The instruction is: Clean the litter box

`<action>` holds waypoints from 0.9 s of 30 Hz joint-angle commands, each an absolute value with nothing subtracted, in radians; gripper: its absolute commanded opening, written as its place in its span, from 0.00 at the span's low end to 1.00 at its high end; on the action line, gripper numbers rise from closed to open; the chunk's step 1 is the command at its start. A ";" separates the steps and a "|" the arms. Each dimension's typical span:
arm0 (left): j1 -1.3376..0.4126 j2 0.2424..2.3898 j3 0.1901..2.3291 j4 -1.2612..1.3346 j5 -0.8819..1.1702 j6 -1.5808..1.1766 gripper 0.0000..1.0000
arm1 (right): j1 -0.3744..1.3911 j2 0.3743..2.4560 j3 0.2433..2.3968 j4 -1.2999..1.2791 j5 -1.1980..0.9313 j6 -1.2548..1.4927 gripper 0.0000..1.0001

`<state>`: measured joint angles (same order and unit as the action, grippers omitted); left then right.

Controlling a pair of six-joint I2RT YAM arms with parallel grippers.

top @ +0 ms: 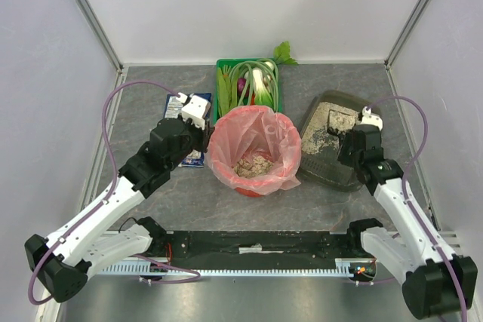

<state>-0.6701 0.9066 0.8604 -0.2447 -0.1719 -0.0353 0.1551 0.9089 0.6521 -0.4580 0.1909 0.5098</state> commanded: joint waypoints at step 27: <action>-0.673 0.943 0.864 -0.212 -0.173 -0.032 0.27 | 0.273 0.689 0.540 -0.407 0.328 0.589 0.00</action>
<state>-0.6701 0.9443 0.8604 -0.2447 -0.1730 -0.0353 0.2707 0.7338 0.5774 -0.5358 0.2638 0.5846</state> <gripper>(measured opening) 0.269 0.326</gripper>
